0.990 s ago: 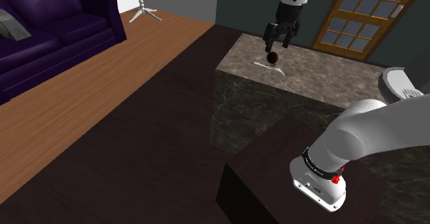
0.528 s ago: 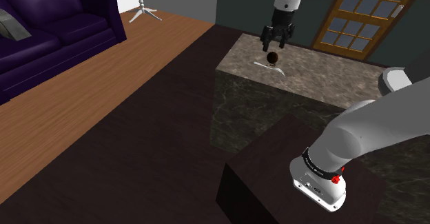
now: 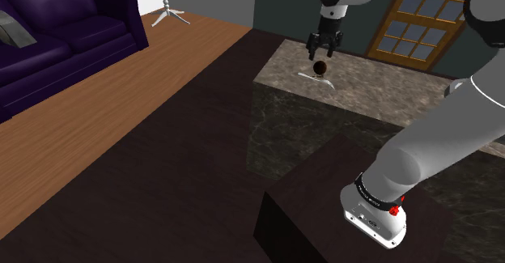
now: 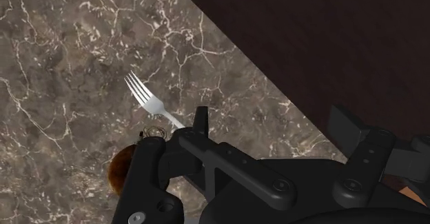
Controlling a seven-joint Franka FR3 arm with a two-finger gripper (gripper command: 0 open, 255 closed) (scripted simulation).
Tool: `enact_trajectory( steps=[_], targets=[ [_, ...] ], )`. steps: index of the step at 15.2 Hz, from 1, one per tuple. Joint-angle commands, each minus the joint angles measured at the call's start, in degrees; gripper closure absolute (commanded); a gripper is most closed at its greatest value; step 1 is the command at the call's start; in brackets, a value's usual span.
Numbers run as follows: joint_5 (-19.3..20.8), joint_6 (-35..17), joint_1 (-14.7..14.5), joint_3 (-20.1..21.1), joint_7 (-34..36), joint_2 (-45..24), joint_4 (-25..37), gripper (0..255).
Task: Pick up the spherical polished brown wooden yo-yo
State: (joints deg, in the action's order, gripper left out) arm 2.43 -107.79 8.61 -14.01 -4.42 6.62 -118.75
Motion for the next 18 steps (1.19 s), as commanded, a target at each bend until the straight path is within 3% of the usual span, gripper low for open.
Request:
enact_trajectory(
  steps=[1,10,18],
  targets=[
    [-0.8,-0.6,0.7,-1.0,-1.0,-4.1,3.1,0],
    [-6.1,-1.2,5.8,-4.4,-6.2,-23.1,18.9,0],
    [-11.1,2.9,13.0,-4.9,-8.8,-41.5,39.2,0]
  ],
)
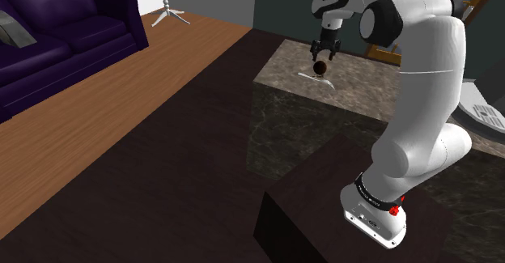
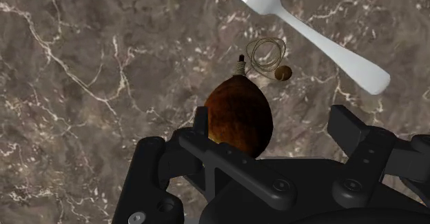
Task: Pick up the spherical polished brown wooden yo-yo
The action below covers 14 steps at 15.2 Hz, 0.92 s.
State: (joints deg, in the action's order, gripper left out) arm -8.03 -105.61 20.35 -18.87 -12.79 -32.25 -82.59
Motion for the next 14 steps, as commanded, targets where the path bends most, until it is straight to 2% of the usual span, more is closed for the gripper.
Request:
enact_trajectory(
  steps=[1,11,12,14],
  targets=[
    [-1.2,1.7,2.3,0.0,-0.6,-5.2,6.3,0],
    [-1.8,-2.9,2.4,0.5,-0.8,-7.3,3.8,0],
    [-1.8,-2.9,2.4,0.5,-0.8,-7.2,3.7,255],
    [-1.8,-2.9,2.4,0.4,-0.8,-7.2,3.7,255]
  ],
)
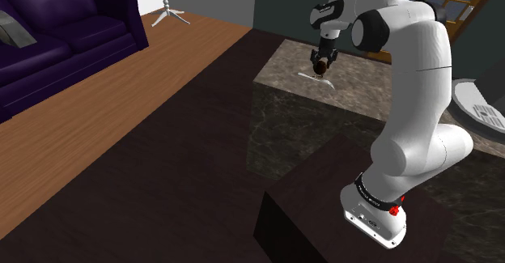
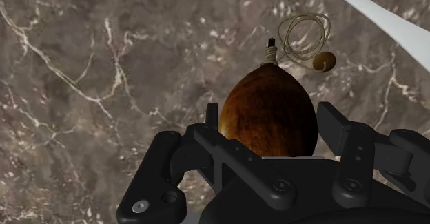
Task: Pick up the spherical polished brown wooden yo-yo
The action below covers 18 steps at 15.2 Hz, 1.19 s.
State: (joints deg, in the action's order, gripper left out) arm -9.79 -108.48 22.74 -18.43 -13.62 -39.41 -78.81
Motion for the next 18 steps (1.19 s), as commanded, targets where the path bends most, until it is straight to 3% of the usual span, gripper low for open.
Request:
enact_trajectory(
  steps=[1,7,18],
  targets=[
    [0.0,0.0,0.0,0.0,0.0,0.0,-0.1,255],
    [0.0,0.0,0.0,0.0,0.0,-0.1,0.0,255],
    [0.8,6.8,0.1,-0.5,0.3,2.6,4.2,255]
  ],
)
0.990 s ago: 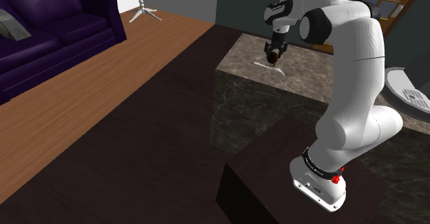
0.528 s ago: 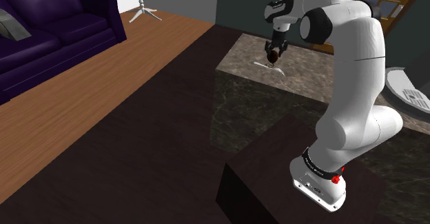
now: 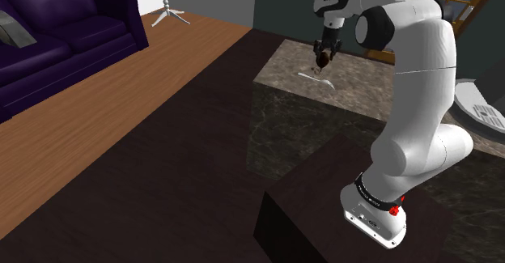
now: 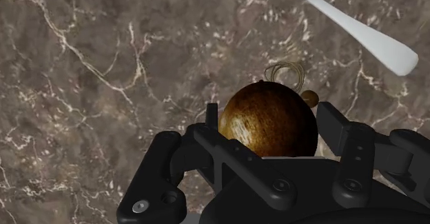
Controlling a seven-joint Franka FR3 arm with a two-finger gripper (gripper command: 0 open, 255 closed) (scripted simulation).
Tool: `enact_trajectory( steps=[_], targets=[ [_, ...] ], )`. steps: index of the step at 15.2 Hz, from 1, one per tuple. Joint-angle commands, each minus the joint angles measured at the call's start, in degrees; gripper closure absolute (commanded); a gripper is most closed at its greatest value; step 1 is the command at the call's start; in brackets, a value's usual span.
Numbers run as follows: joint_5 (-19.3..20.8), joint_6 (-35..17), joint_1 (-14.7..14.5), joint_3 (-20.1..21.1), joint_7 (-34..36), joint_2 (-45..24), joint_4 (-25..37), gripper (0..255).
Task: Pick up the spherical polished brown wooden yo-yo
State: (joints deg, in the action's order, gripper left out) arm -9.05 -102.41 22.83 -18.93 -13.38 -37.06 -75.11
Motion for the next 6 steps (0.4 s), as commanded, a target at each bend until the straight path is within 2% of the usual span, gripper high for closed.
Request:
enact_trajectory(
  steps=[1,6],
  targets=[
    [0.1,1.4,0.0,-0.1,0.1,0.4,1.0,255],
    [0.3,3.5,0.1,-0.2,0.2,0.9,2.7,255]
  ],
)
